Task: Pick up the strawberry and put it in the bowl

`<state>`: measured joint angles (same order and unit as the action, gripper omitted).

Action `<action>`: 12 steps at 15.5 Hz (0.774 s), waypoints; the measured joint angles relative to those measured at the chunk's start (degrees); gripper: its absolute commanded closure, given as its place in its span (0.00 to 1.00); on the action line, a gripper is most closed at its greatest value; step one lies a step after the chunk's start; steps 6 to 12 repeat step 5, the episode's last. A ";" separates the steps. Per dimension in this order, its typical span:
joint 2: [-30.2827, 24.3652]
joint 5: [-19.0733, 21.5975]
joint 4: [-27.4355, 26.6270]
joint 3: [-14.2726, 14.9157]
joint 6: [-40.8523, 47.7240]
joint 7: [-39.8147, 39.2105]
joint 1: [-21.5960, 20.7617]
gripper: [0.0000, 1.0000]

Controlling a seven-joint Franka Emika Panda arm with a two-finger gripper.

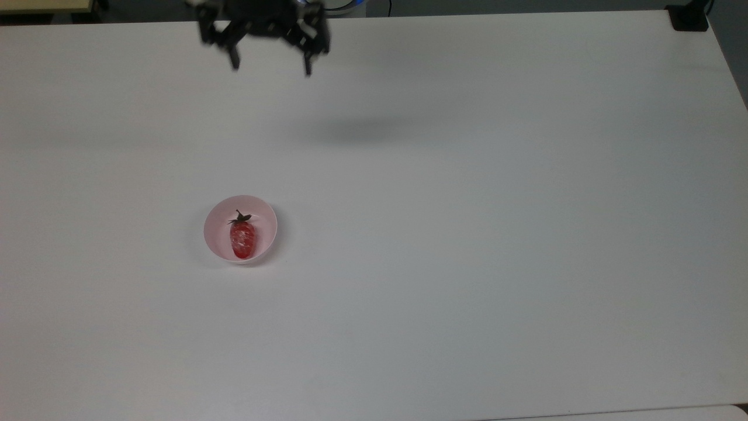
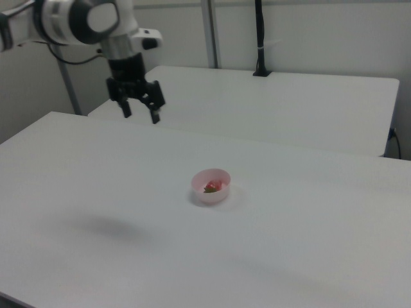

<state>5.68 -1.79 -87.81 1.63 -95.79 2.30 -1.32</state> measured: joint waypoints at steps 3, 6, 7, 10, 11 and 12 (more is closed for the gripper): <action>-4.74 -0.40 -4.53 -2.90 1.59 1.28 -0.33 0.00; -5.99 -0.40 -6.66 -3.76 1.59 1.67 -0.98 0.00; -5.99 -0.40 -6.66 -3.76 1.59 1.67 -0.98 0.00; -5.99 -0.40 -6.66 -3.76 1.59 1.67 -0.98 0.00; -5.99 -0.40 -6.66 -3.76 1.59 1.67 -0.98 0.00; -5.99 -0.40 -6.66 -3.76 1.59 1.67 -0.98 0.00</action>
